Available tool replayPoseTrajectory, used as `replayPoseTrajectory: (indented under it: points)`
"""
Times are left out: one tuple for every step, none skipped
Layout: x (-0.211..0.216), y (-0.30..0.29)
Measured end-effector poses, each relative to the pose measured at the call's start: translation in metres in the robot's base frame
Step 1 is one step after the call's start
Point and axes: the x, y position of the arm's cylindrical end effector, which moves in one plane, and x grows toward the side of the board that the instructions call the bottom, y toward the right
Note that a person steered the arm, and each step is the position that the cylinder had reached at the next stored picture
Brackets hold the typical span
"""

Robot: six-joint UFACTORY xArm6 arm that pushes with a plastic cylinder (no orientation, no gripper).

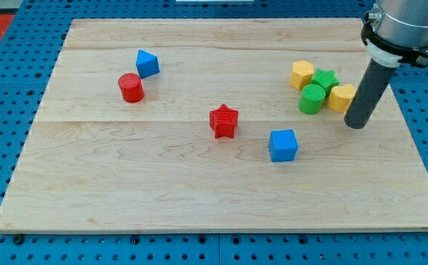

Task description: Nudge group of blocks up a bit

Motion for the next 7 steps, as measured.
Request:
replayPoseTrajectory:
  points:
    - [0.005, -0.006]
    - [0.011, -0.011]
    - [0.017, -0.02]
    - [0.018, -0.037]
    - [0.018, -0.051]
    - [0.017, -0.051]
    - [-0.008, 0.006]
